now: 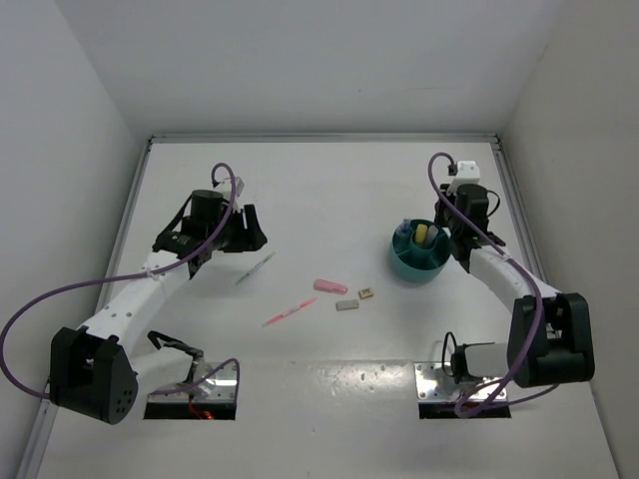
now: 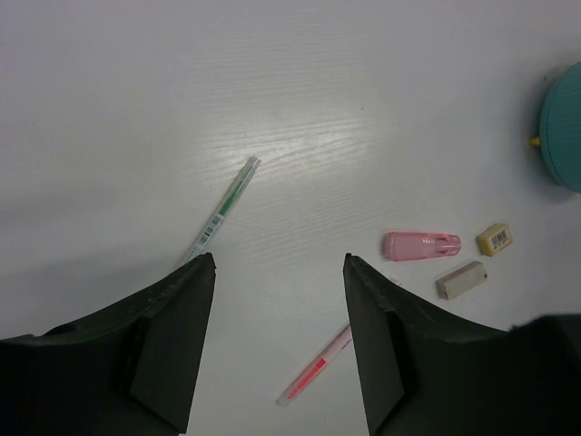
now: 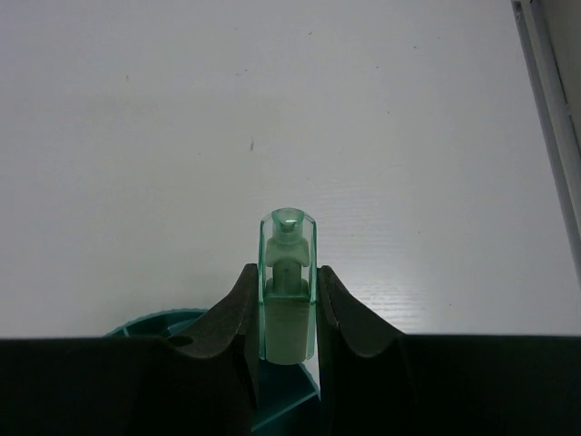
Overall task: Sort the stationery into containers
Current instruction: Place the pen in the storage box.
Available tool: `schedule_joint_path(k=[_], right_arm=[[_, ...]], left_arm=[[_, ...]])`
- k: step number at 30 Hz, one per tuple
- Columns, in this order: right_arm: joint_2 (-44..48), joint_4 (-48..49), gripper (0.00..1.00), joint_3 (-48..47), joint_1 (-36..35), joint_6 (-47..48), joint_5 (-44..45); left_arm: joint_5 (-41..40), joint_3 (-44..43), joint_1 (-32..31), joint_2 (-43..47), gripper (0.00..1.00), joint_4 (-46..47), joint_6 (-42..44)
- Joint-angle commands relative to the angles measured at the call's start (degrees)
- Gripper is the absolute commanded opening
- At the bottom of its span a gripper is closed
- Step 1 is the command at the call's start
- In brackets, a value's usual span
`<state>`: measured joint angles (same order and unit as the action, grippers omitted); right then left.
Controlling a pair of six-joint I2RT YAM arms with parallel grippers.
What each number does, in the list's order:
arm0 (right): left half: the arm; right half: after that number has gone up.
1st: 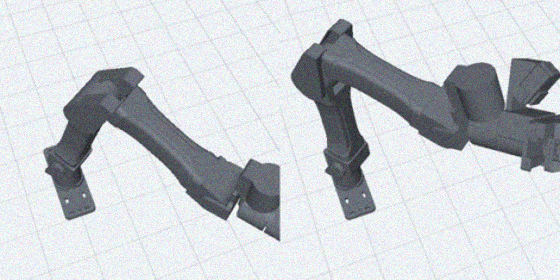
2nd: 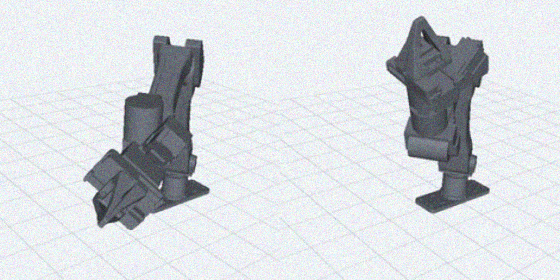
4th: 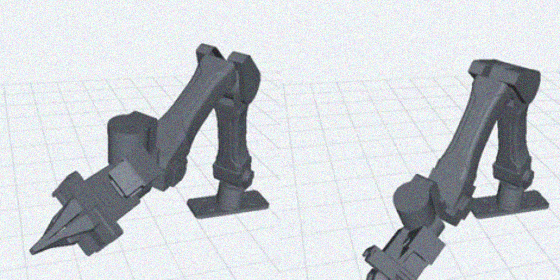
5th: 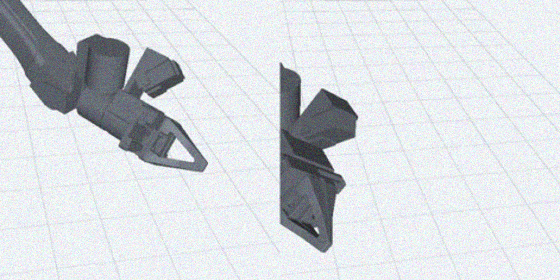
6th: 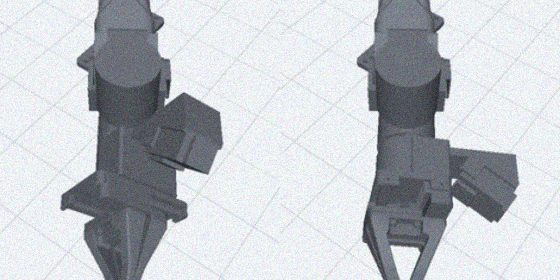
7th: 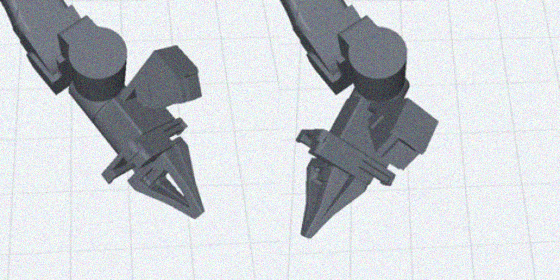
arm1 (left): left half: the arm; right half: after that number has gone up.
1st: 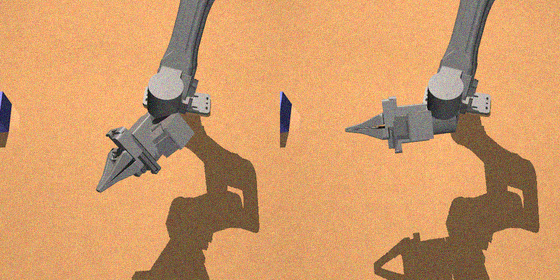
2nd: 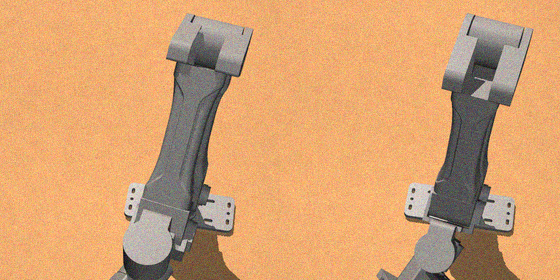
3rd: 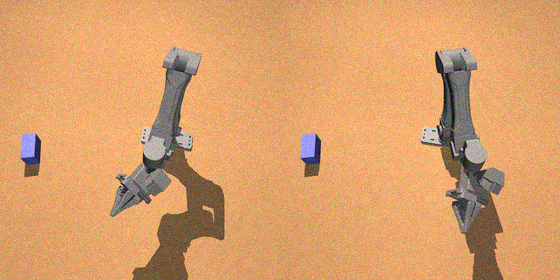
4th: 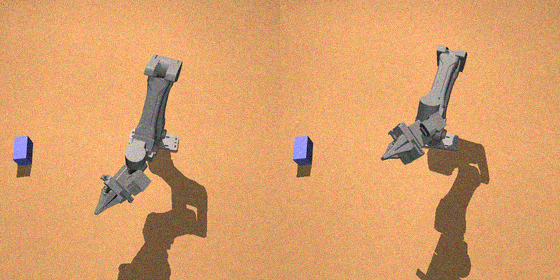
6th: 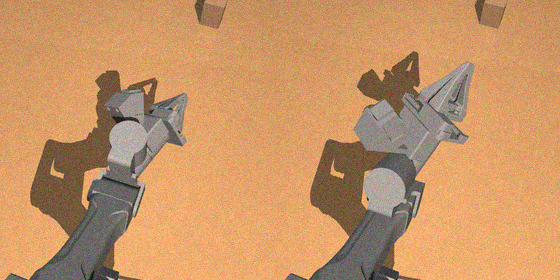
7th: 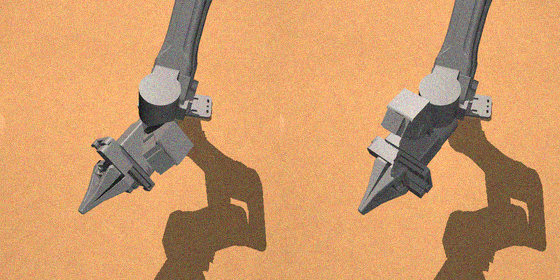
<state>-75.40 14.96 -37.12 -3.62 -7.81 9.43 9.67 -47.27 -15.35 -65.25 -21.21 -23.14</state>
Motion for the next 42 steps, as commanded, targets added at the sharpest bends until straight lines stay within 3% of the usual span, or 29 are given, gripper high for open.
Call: schedule_joint_path(k=[1, 21, 28, 42], right_arm=[[-1.1, 1.2, 0.00, -3.2, 1.1, -4.0, -4.3], [-1.6, -3.6, 0.00, -3.7, 4.1, -4.7, -15.9], [-1.6, -4.2, 0.23, -3.7, 4.1, -4.7, -16.5], [-0.5, -4.8, 0.39, -3.7, 4.6, -4.1, -17.0]], left_arm=[[0.7, -1.3, -0.5, 0.1, 0.64, 1.5, 0.4], [0.7, -1.3, -0.5, 0.1, 0.64, 1.5, 0.4], [0.7, -1.3, -0.5, 0.1, 0.64, 1.5, 0.4], [0.7, -1.3, -0.5, 0.1, 0.64, 1.5, 0.4]])
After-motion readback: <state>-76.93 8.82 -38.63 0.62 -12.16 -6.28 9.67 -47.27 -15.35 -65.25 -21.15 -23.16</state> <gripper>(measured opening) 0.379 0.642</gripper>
